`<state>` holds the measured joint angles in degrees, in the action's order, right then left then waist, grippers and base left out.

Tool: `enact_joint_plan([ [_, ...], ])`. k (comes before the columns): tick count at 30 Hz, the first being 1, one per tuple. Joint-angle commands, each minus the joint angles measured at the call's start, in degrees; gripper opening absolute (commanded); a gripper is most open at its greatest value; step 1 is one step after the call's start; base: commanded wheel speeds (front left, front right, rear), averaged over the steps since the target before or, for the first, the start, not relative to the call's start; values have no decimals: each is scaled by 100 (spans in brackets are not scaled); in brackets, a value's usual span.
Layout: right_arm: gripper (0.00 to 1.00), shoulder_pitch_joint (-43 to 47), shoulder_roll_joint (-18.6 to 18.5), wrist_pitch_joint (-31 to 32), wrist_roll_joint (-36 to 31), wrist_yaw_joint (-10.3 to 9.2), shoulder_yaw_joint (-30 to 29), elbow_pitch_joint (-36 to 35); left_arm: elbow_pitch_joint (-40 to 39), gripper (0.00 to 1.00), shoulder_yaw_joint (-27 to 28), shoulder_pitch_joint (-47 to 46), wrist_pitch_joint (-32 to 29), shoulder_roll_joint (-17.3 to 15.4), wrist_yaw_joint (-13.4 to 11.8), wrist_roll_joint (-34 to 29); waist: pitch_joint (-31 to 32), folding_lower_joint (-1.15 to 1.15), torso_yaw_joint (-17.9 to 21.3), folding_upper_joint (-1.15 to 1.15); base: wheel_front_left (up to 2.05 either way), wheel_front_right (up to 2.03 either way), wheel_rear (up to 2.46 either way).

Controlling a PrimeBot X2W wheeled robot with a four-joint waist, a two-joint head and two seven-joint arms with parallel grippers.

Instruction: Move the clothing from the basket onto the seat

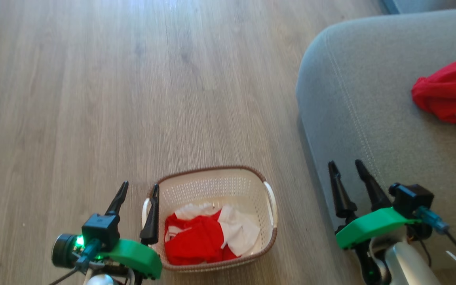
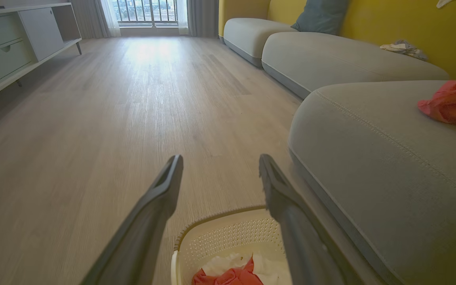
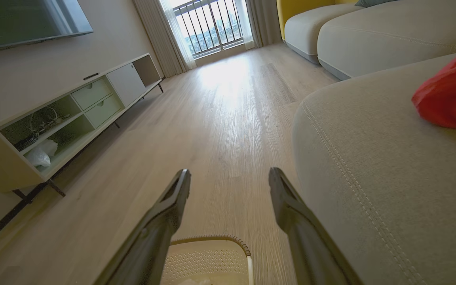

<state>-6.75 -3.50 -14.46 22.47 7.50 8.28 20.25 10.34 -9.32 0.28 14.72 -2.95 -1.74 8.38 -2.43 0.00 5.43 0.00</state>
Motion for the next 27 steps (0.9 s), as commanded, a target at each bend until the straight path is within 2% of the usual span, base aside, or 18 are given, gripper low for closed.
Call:
enact_joint_plan([
  [1, 100, -314, 39, -53, -95, -1, 15, -290, -108, 100, 135, -299, 28, 7, 64, -61, -271, 0, 0, 0, 0, 0, 0],
  [7, 100, -318, 50, -53, -226, -1, -176, -559, 202, 100, 78, -587, 28, 7, 275, -212, -752, 0, 3, 0, 0, 0, 0],
  [14, 100, -369, 60, -53, -251, -1, -394, -1084, 759, 100, 13, -1306, 28, -37, 577, -523, -1742, 0, -49, 0, 0, 0, 0],
  [27, 100, -488, 61, -53, -526, -1, -496, -1668, 2367, 100, -447, -2883, 28, -107, 779, -915, -3396, 0, -27, 0, 0, 0, 0],
])
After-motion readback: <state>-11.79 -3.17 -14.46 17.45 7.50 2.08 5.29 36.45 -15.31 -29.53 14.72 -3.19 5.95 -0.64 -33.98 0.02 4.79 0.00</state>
